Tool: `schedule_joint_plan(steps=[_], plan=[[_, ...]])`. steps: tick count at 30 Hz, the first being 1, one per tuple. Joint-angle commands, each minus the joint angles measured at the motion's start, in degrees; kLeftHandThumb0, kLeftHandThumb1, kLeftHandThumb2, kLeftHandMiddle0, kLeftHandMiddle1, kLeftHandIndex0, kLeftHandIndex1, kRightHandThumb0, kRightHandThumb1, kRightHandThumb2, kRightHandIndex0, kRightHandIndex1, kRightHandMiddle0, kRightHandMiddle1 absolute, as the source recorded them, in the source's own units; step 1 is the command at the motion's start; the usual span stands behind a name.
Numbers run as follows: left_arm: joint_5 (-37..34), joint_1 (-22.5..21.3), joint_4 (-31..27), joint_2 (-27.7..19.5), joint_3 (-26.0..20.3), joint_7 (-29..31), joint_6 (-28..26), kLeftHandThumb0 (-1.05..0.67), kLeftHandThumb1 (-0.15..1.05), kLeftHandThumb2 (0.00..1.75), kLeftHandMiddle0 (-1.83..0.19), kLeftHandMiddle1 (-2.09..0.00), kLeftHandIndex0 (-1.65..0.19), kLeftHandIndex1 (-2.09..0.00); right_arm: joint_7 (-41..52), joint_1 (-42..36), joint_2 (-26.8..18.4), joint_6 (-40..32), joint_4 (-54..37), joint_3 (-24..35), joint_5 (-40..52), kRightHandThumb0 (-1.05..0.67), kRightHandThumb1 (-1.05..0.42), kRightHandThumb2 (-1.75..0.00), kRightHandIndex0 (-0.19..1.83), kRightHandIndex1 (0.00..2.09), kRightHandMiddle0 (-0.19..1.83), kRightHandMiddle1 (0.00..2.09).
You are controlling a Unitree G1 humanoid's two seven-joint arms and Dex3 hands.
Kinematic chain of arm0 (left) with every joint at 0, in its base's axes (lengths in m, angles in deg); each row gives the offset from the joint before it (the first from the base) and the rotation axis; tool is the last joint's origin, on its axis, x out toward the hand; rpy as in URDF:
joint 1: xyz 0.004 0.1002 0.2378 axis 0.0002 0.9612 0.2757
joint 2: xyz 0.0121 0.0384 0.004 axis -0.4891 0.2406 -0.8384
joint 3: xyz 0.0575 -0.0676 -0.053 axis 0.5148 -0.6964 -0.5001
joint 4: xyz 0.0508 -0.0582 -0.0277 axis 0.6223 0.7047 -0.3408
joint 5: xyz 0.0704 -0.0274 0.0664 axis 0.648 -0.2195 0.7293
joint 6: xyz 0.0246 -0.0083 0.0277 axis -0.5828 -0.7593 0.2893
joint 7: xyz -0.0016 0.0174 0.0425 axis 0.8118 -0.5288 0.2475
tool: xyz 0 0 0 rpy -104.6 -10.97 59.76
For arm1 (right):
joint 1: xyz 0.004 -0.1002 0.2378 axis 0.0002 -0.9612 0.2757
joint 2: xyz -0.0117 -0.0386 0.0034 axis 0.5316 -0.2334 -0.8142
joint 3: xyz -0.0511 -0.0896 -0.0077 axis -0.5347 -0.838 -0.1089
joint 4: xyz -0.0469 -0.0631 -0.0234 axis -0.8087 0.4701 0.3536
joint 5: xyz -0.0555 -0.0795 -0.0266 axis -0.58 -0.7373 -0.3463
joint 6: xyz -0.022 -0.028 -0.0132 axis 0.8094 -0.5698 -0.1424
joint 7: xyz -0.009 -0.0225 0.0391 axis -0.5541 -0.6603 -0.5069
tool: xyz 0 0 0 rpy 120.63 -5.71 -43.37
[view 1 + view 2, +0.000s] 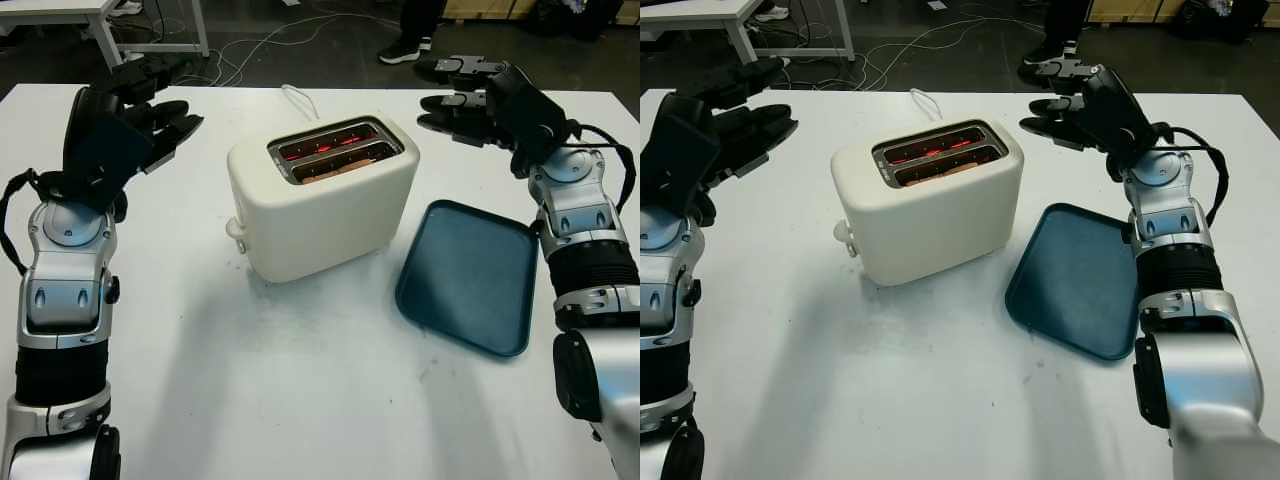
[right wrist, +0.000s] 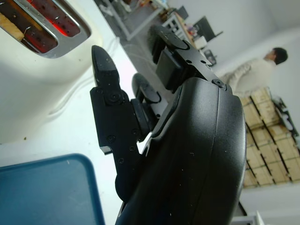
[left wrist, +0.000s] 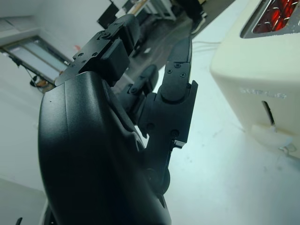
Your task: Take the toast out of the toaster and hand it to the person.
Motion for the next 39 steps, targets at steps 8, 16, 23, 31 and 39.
schedule_joint_plan(steps=[8, 16, 23, 31, 39], plan=[[-0.44, 1.02, -1.64, 0.56, -1.06, -0.37, -1.22, -0.28, 0.92, 0.07, -0.68, -0.14, -0.62, -0.01, 0.45, -1.18, 0.02, 0.6, -1.17, 0.76, 1.25, -0.33, -0.89, 0.0, 0.69, 0.04, 0.64, 0.01], [-0.25, 1.54, -2.72, 0.74, -1.24, -0.66, -1.93, -0.29, 0.92, 0.06, -0.67, -0.16, -0.63, -0.01, 0.78, -3.07, -0.08, -0.53, -4.55, 0.82, 2.08, -0.38, -0.89, 0.0, 0.69, 0.04, 0.64, 0.0], [-0.79, 1.27, -1.74, 0.52, -1.91, -0.22, 0.33, -0.29, 0.92, 0.05, -0.67, -0.18, -0.64, -0.01, 0.95, -3.34, 0.56, -2.38, -5.39, 1.57, 3.47, -0.36, -0.88, 0.0, 0.69, 0.03, 0.63, 0.0], [-0.57, 1.0, -1.81, 0.85, -1.73, -0.52, -0.42, -0.27, 0.92, 0.04, -0.65, -0.21, -0.64, -0.01, 0.41, -3.04, 0.0, -0.94, -4.84, 0.74, 1.83, -0.36, -0.89, 0.0, 0.69, 0.03, 0.63, 0.01], [-0.05, 1.0, -1.85, 0.59, -1.21, -0.45, -1.09, -0.31, 0.92, 0.04, -0.63, -0.24, -0.63, -0.01, 0.54, -2.83, 0.32, -1.6, -4.6, 1.06, 2.47, -0.34, -0.88, 0.0, 0.67, 0.02, 0.62, 0.0]])
